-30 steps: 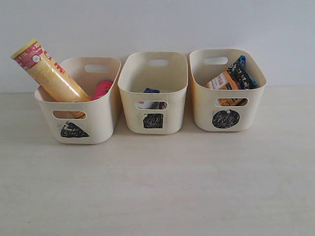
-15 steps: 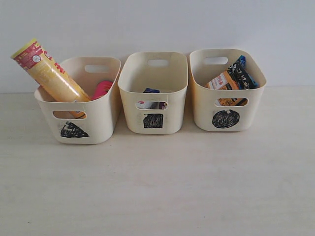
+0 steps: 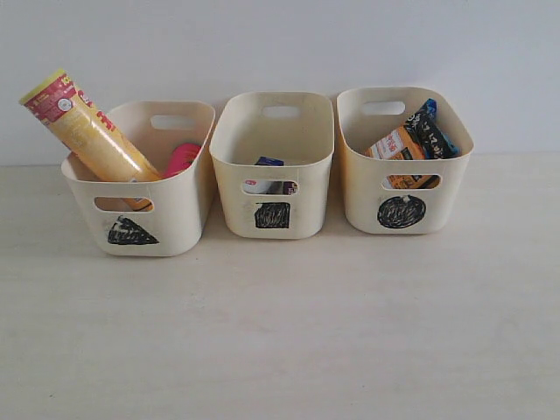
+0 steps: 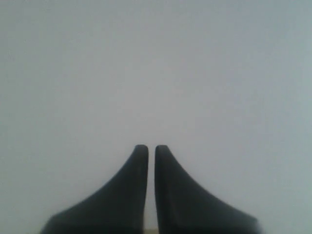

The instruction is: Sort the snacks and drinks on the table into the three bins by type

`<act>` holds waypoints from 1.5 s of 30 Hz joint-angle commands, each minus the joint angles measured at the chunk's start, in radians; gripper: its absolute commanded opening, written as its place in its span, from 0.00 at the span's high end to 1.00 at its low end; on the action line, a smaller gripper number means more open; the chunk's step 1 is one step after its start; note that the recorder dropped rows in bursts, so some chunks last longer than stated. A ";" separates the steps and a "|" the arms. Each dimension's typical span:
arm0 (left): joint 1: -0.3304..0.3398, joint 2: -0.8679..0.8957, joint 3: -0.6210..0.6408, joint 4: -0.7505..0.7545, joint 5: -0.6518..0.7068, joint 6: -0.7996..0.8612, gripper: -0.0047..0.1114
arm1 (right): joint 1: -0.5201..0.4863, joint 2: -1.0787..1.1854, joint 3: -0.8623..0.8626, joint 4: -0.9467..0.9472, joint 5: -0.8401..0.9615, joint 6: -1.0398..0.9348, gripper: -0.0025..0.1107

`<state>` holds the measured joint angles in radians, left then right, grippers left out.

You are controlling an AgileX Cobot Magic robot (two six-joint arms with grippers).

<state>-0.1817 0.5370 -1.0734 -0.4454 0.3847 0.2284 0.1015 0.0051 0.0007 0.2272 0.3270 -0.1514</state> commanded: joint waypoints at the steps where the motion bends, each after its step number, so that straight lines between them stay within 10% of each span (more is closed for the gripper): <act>1: 0.002 -0.036 0.004 -0.001 0.006 0.003 0.92 | 0.000 -0.005 -0.001 0.003 -0.006 -0.004 0.98; 10: 0.002 -0.031 0.014 0.070 0.037 0.050 0.92 | 0.000 -0.005 -0.001 0.003 -0.006 -0.004 0.98; 18: 0.002 -0.059 0.126 0.624 0.044 -0.548 0.92 | 0.000 -0.005 -0.001 0.003 -0.006 -0.004 0.98; 34: 0.216 -0.317 0.530 0.413 0.012 -0.228 0.92 | 0.000 -0.005 -0.001 0.003 -0.006 -0.004 0.98; 45: 0.234 -0.537 0.899 0.374 -0.123 -0.256 0.92 | 0.000 -0.005 -0.001 0.003 -0.006 -0.004 0.98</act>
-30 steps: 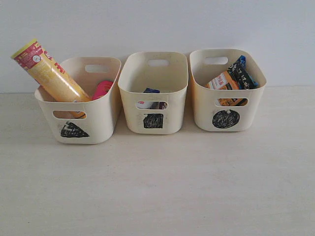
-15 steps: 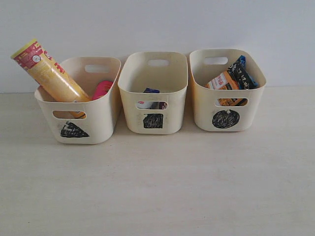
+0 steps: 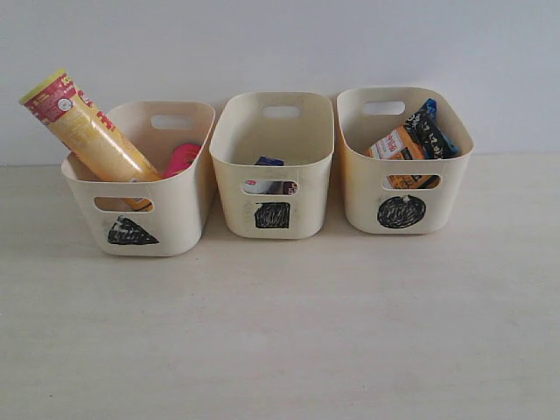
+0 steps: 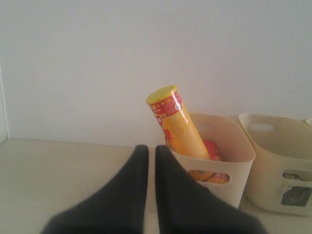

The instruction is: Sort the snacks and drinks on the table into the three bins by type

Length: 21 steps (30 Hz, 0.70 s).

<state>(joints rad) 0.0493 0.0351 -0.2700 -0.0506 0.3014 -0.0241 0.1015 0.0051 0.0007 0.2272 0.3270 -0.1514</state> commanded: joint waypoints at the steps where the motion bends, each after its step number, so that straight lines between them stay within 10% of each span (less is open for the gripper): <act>1: 0.003 -0.035 0.114 -0.021 -0.055 -0.009 0.92 | 0.000 -0.005 -0.001 0.003 -0.005 -0.004 0.98; 11: 0.003 -0.035 0.270 -0.109 -0.201 -0.011 0.92 | 0.000 -0.005 -0.001 0.003 -0.005 -0.004 0.98; 21: 0.003 -0.035 0.270 -0.107 -0.006 -0.005 0.92 | 0.000 -0.005 -0.001 0.003 -0.005 -0.004 0.98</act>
